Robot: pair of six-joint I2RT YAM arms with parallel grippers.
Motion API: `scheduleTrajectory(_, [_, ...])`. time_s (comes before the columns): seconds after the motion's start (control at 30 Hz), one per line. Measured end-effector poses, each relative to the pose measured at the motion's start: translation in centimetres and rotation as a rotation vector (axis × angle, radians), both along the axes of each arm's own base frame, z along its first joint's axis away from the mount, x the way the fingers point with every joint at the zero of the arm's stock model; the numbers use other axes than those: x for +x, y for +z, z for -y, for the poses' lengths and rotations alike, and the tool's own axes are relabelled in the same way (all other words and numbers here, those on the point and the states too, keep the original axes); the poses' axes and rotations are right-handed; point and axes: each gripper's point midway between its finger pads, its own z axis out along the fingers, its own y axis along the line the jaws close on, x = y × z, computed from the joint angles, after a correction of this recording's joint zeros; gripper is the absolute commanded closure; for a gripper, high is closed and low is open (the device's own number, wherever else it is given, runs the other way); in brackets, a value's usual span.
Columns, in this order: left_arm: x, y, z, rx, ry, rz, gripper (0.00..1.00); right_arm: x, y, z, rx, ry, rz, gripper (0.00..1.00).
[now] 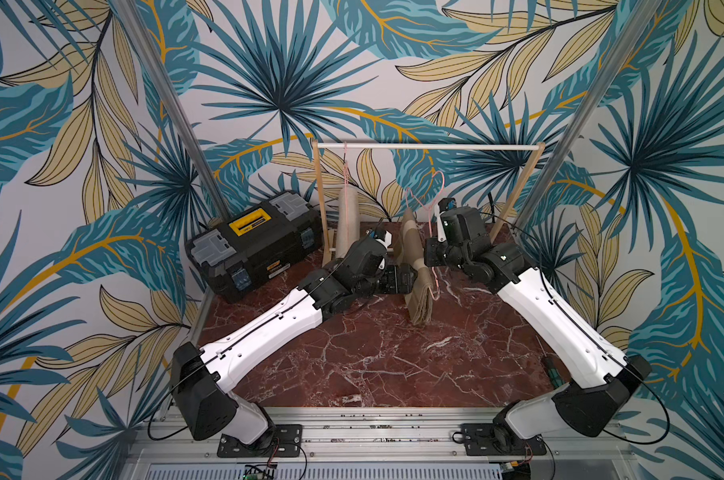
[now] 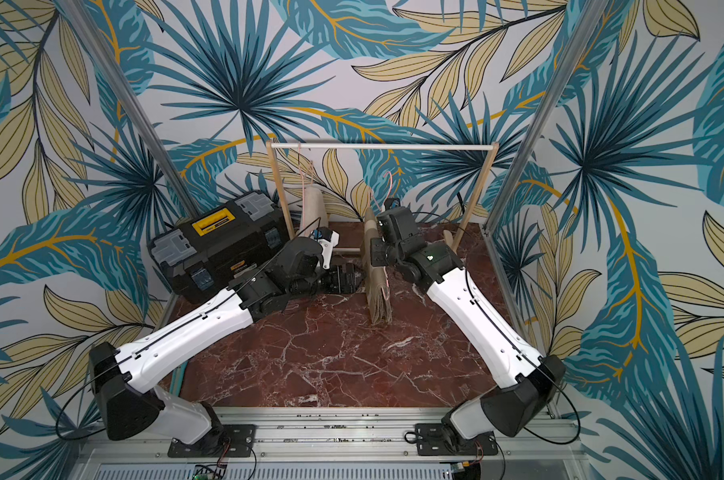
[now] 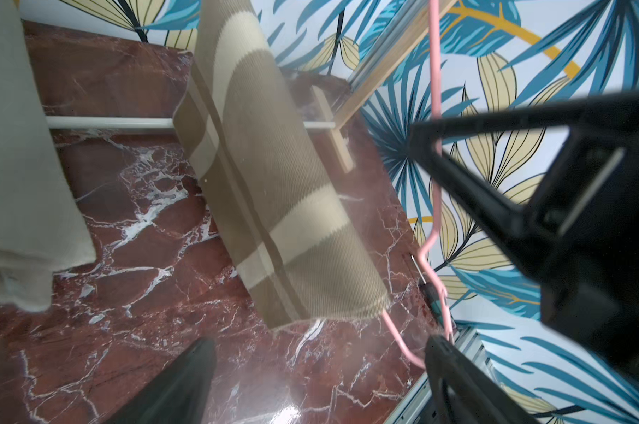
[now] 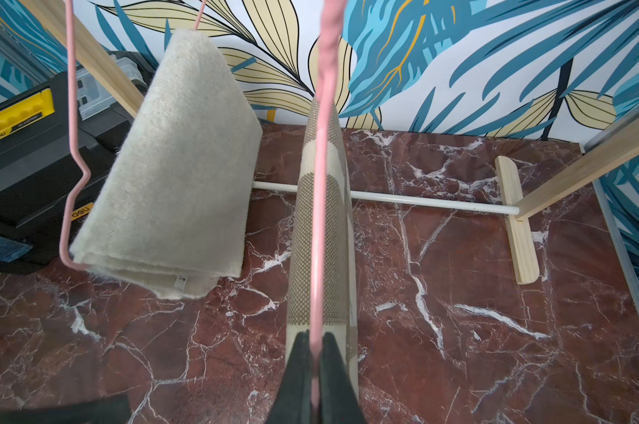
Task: Hang the scarf on the hanger
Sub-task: Place the hanger at the clothesline.
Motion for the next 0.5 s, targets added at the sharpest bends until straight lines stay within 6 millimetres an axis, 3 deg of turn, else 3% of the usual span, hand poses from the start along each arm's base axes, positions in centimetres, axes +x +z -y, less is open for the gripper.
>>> scheduleTrajectory(0.1, [-0.8, -0.4, 0.6, 0.006, -0.019, -0.003, 0.08, 0.9, 0.0, -0.1, -0.004, -0.013, -0.003, 1.00])
scheduleTrajectory(0.33, [-0.9, 1.0, 1.9, -0.033, -0.032, 0.047, 0.08, 1.7, 1.4, -0.2, 0.010, -0.017, 0.025, 1.00])
scheduleTrajectory(0.5, [-0.4, 1.3, 2.0, -0.036, -0.011, 0.069, 0.07, 2.9, 2.6, 1.5, -0.003, -0.029, 0.058, 1.00])
